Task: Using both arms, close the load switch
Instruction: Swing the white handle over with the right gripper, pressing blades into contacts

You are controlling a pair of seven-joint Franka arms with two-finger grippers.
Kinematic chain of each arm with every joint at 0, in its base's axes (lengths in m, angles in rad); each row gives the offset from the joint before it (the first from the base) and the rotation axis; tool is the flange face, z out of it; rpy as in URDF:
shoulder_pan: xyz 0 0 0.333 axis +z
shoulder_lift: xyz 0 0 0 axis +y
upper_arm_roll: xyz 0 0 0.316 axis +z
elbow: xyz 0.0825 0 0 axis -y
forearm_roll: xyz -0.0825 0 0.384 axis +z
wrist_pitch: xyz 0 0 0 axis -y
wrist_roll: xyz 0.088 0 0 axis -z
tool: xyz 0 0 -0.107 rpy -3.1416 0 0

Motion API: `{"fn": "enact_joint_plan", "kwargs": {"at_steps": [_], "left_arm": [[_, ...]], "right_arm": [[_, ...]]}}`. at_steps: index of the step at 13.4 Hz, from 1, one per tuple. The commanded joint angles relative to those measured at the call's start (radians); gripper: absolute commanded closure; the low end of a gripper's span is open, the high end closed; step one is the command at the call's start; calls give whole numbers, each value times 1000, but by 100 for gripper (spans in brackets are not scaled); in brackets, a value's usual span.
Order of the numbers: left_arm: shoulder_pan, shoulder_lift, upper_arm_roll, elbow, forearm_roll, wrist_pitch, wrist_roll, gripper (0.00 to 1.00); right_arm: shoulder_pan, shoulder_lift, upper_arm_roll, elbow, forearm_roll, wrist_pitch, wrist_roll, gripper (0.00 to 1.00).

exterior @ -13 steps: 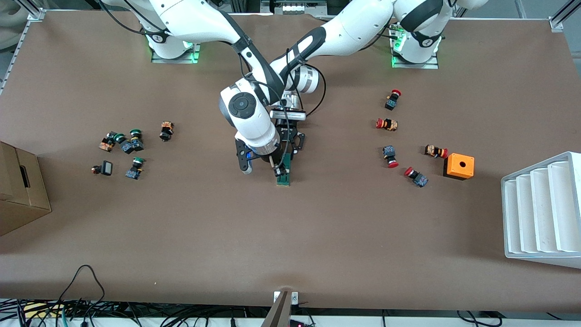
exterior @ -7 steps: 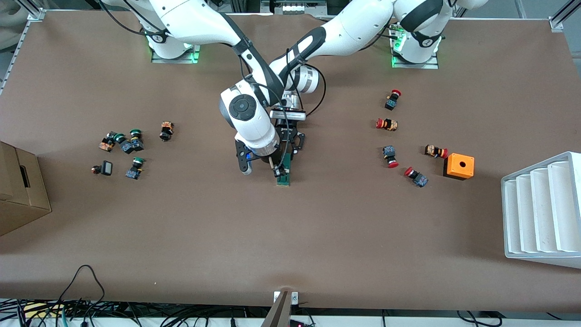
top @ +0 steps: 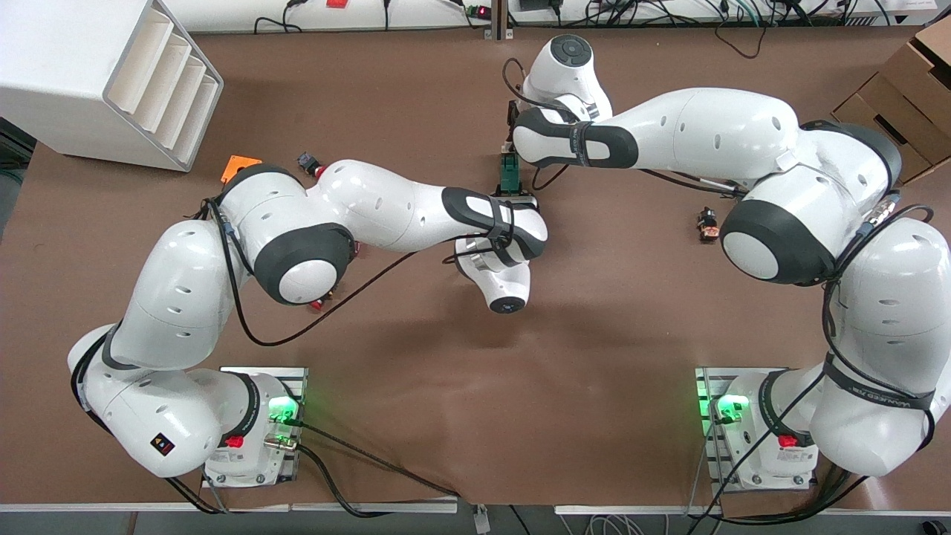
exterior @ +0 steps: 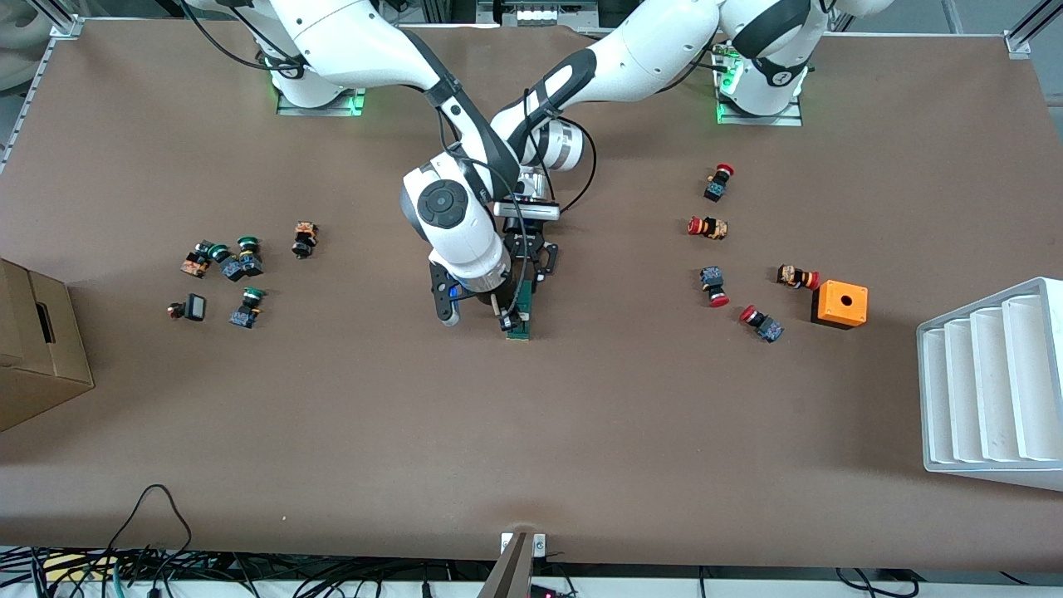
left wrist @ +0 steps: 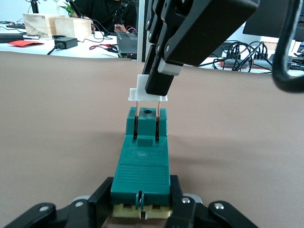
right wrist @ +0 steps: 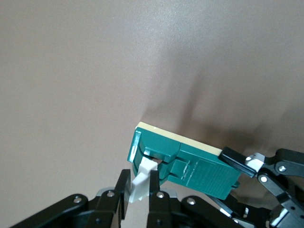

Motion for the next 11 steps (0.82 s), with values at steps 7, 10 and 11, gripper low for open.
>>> {"fn": "enact_joint_plan", "kwargs": {"at_steps": [7,10,11], "left_arm": [[-2,21,6,31,3,9,-6,68],[-1,21,6,31,3,9,-6,68],[-1,21,6,31,3,9,-6,68]], "right_arm": [[-35,110,3,136,-13,7,4,74],[-35,121,3,145,-13,7,4,73],[-35,121,3,143,-15,7,6,73]]}}
